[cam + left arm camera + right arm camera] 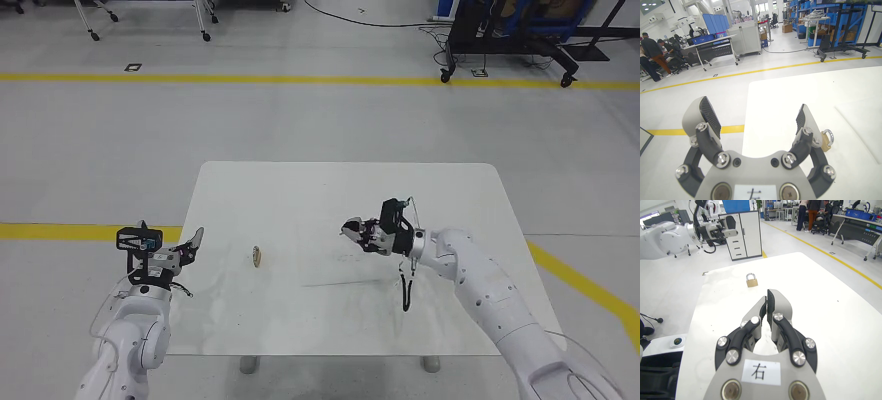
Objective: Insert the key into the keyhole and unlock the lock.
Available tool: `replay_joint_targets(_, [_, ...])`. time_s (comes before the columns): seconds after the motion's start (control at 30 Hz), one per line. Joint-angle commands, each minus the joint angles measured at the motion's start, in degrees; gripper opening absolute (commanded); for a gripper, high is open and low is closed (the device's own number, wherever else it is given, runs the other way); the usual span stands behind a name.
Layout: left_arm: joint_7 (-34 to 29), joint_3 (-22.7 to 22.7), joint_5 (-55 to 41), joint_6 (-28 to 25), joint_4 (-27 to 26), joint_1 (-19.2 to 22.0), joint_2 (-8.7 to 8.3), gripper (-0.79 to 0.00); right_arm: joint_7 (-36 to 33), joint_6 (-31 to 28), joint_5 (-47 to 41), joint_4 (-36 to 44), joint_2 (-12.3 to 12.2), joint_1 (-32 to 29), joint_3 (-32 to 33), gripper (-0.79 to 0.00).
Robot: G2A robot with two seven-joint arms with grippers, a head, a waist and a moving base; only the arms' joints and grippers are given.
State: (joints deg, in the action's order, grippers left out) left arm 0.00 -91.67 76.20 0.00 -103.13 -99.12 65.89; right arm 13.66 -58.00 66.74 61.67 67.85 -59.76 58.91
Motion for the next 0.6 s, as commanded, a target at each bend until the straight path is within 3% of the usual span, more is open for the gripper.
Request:
replay_joint_targets(0.0, [0.0,0.0,0.0,0.0,0.0,0.0,0.0,0.0,1.1,0.0,-4.6,-1.2,0.3,0.6,-1.3,-0.785])
replay_joint_targets(0.1, [0.0,0.0,0.0,0.0,0.0,0.0,0.0,0.0,3.8,0.0,-19.8,-5.0,1.6,2.2,-2.5,-0.785])
replay_joint_targets(0.27, [0.0,0.0,0.0,0.0,0.0,0.0,0.0,0.0,-1.8,0.0,-33.7,-7.4,2.3,5.2,-6.9,-0.785])
replay_joint_targets(0.57, [0.0,0.0,0.0,0.0,0.0,0.0,0.0,0.0,-1.8,0.0,-33.7,-7.4,2.3,5.2,-6.9,-0.785])
